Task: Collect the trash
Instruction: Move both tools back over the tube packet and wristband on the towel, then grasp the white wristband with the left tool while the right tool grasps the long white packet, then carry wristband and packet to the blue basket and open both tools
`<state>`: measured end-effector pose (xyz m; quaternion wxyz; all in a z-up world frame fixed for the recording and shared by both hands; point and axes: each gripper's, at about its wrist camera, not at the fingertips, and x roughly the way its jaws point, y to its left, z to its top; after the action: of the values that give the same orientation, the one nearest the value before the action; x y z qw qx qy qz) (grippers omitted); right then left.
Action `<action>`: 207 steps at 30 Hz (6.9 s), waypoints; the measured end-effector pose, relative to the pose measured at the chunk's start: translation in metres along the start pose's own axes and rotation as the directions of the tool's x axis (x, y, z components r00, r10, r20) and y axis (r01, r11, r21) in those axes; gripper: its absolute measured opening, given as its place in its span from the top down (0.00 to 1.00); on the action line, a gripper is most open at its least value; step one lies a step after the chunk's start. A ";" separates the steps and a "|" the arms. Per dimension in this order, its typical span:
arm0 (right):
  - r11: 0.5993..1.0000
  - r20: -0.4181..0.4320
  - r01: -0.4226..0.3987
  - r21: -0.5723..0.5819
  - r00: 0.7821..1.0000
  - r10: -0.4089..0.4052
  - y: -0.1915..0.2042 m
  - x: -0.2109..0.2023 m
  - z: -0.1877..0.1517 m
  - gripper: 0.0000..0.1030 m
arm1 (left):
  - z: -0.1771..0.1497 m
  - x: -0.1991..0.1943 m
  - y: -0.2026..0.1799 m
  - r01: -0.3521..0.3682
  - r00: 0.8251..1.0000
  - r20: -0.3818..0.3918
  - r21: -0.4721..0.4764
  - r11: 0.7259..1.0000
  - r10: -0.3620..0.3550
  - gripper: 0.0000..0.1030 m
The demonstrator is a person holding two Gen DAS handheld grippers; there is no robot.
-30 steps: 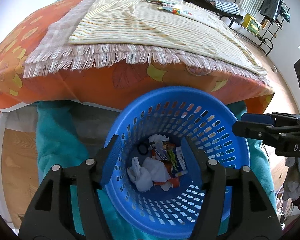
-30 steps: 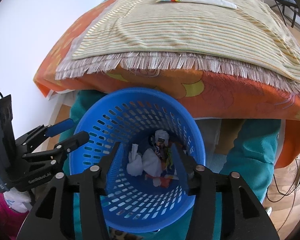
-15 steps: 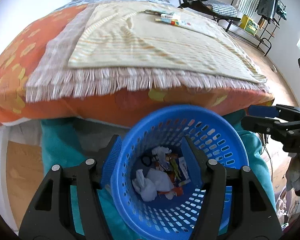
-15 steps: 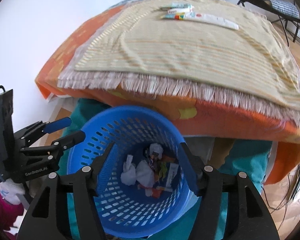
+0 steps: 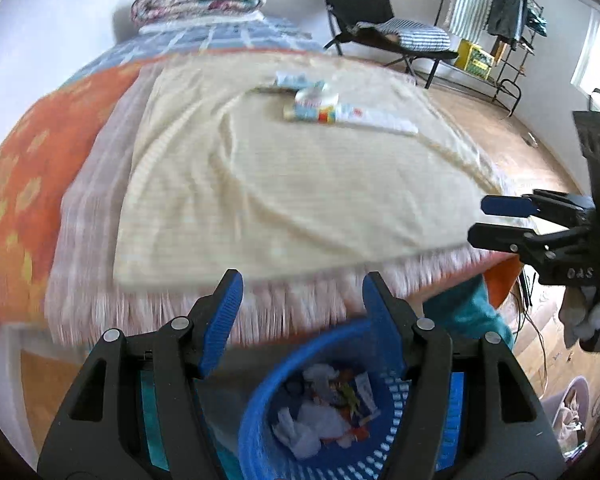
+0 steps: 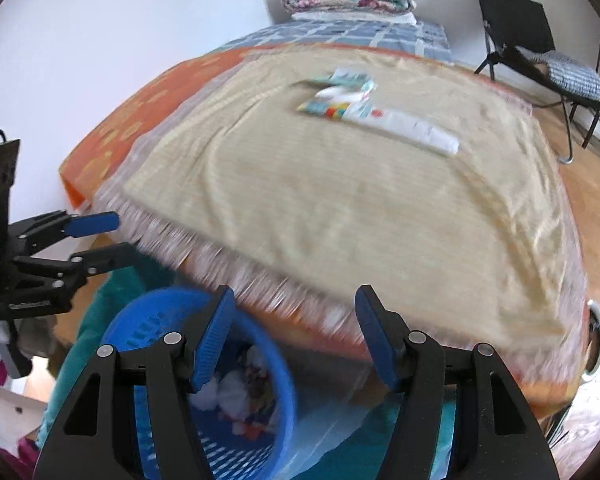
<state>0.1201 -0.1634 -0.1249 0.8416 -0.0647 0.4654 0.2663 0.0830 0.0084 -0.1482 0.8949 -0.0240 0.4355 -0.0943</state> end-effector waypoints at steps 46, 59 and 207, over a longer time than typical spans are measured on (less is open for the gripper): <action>0.985 -0.175 -0.151 -0.080 0.975 0.135 -0.048 0.118 0.138 0.40 | 0.147 0.084 0.050 0.001 0.999 0.032 -0.015 1.000 -0.001 0.47; 0.998 -0.212 -0.057 -0.013 0.976 0.053 -0.072 0.098 0.098 0.70 | 0.183 0.146 0.026 0.107 0.992 -0.062 -0.080 0.991 -0.112 0.55; 0.974 -0.293 -0.075 0.214 0.946 0.137 0.070 0.026 -0.116 0.49 | -0.137 -0.017 -0.007 -0.048 0.989 -0.149 -0.155 0.987 0.025 0.42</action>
<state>0.0089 -0.1352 -0.2011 0.7459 0.0050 0.6173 0.2501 -0.0355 0.0105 -0.2195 0.8575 -0.0798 0.5063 -0.0445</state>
